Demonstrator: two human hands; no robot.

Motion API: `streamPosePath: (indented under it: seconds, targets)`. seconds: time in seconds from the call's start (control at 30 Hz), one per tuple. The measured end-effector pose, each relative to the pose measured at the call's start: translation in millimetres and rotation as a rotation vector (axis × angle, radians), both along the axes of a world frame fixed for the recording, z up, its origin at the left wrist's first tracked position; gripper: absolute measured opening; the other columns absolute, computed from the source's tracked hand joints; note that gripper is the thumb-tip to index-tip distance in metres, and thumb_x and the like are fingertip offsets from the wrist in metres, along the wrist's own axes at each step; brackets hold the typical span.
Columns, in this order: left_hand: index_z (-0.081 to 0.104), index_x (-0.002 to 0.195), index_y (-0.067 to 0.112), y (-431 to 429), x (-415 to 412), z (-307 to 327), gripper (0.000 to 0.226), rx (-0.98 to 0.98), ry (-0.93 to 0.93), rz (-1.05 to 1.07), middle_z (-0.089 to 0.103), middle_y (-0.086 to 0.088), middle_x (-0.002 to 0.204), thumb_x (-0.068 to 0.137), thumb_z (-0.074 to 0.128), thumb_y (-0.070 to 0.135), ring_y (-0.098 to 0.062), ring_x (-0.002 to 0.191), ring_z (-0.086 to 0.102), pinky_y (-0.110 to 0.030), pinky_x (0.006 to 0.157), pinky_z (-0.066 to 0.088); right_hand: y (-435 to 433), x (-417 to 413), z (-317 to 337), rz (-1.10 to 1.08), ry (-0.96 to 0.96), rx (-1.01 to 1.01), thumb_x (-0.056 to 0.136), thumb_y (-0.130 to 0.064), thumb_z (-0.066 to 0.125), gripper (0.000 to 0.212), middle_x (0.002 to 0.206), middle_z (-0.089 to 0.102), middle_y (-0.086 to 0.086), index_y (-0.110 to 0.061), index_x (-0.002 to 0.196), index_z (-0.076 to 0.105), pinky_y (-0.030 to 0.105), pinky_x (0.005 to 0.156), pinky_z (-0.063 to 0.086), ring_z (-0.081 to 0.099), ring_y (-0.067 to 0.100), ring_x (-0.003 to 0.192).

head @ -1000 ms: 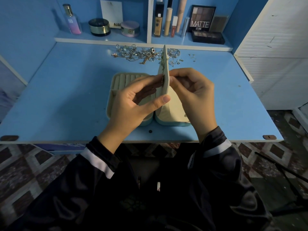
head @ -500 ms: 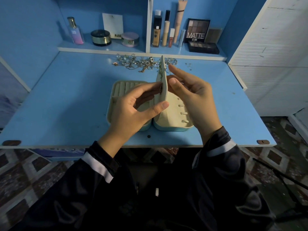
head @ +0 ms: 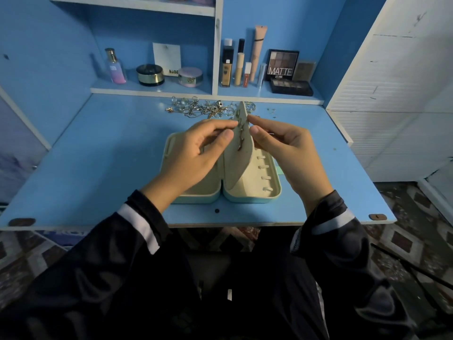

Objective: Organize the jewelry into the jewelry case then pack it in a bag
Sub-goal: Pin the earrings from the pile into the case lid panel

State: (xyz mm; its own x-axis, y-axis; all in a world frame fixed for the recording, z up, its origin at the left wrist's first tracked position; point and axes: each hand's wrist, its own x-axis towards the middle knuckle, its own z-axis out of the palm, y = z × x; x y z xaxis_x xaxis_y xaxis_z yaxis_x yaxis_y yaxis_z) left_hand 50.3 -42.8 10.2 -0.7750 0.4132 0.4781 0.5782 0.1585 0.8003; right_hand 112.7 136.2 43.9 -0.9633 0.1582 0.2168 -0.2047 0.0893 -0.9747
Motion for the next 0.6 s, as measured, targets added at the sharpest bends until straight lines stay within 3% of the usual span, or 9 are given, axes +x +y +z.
streamPosePath:
  seconds: [0.07, 0.13, 0.3, 0.47, 0.6]
  targets:
    - [0.060, 0.129, 0.027, 4, -13, 1, 0.033, -0.092, 0.015, -0.002, 0.062, 0.010, 0.130, 0.099, 0.054, 0.037, -0.004, 0.119, 0.058, -0.030, 0.103, 0.048, 6, 2, 0, 0.001, -0.009, 0.003, 0.090, -0.014, 0.066, 0.027, 0.103, 0.074, 0.006, -0.011, 0.117, 0.068, 0.036, 0.098, 0.052, 0.069, 0.017, 0.100]
    - [0.055, 0.135, 0.029, 11, -23, 5, 0.036, -0.213, 0.037, -0.010, 0.054, 0.016, 0.136, 0.099, 0.054, 0.037, 0.002, 0.123, 0.050, -0.021, 0.105, 0.043, 13, 4, -1, -0.003, -0.018, 0.010, 0.091, -0.013, 0.065, 0.028, 0.107, 0.073, 0.006, -0.008, 0.118, 0.068, 0.037, 0.101, 0.050, 0.067, 0.019, 0.107]
    - [0.042, 0.147, 0.024, 27, -40, 2, 0.049, -0.428, 0.102, -0.089, 0.041, 0.006, 0.150, 0.100, 0.049, 0.038, 0.001, 0.135, 0.034, -0.013, 0.110, 0.024, 27, 8, -11, -0.034, -0.057, 0.012, 0.092, -0.013, 0.064, 0.029, 0.113, 0.072, 0.004, -0.004, 0.120, 0.067, 0.035, 0.103, 0.048, 0.065, 0.014, 0.111]
    - [0.035, 0.150, 0.033, 35, -49, -6, 0.055, -0.532, 0.099, -0.160, 0.033, 0.007, 0.155, 0.098, 0.043, 0.050, -0.004, 0.141, 0.029, -0.025, 0.115, 0.022, 34, 15, -22, -0.076, -0.060, -0.024, 0.094, -0.008, 0.059, 0.027, 0.112, 0.072, 0.003, -0.003, 0.120, 0.066, 0.023, 0.094, 0.051, 0.065, 0.011, 0.109]
    - [0.032, 0.149, 0.039, 38, -56, -14, 0.059, -0.606, 0.101, -0.173, 0.032, 0.006, 0.156, 0.095, 0.042, 0.061, -0.009, 0.143, 0.029, -0.033, 0.118, 0.024, 39, 20, -36, -0.122, -0.072, 0.027, 0.095, -0.008, 0.058, 0.022, 0.102, 0.074, -0.008, -0.015, 0.114, 0.068, 0.016, 0.084, 0.050, 0.067, 0.004, 0.102]
